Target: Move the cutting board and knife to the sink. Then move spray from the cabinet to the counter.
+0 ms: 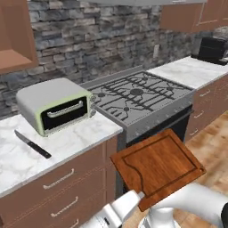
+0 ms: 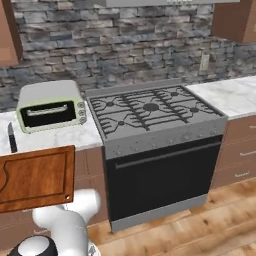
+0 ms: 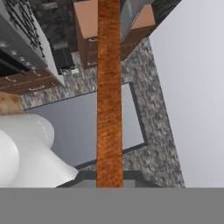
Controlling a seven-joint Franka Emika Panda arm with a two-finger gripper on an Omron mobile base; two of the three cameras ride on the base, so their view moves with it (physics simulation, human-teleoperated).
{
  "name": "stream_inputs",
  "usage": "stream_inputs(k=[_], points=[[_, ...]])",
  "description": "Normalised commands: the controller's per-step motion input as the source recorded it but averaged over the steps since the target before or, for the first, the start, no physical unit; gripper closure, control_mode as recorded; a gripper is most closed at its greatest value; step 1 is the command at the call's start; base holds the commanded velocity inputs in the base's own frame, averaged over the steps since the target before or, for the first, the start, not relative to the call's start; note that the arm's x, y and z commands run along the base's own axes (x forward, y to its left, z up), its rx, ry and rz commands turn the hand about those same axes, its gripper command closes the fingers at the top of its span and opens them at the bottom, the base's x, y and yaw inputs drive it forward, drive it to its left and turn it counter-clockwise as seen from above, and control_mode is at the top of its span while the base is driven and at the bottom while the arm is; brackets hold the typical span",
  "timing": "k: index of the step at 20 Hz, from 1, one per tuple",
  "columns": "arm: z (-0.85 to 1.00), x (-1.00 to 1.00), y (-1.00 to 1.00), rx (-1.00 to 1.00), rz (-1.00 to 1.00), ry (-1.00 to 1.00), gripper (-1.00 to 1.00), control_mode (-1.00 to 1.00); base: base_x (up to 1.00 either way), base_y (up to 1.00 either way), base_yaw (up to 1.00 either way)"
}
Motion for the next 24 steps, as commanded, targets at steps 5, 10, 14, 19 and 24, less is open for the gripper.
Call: stream_inputs(k=[5, 10, 14, 19, 24], points=[[0.00, 0.00, 0.00, 0.00, 0.00, 0.00, 1.00, 1.00, -0.02, -0.17, -0.58], [0.00, 0.00, 0.00, 0.00, 0.00, 0.00, 1.00, 1.00, 0.00, -0.22, -0.56], [0.00, 0.00, 0.00, 0.00, 0.00, 0.00, 1.00, 1.00, 0.00, -0.26, -0.52], [0.00, 0.00, 0.00, 0.00, 0.00, 0.00, 1.00, 1.00, 0.07, -0.33, -0.48], [0.00, 0.00, 0.00, 0.00, 0.00, 0.00, 1.00, 1.00, 0.08, -0.42, -0.48]])
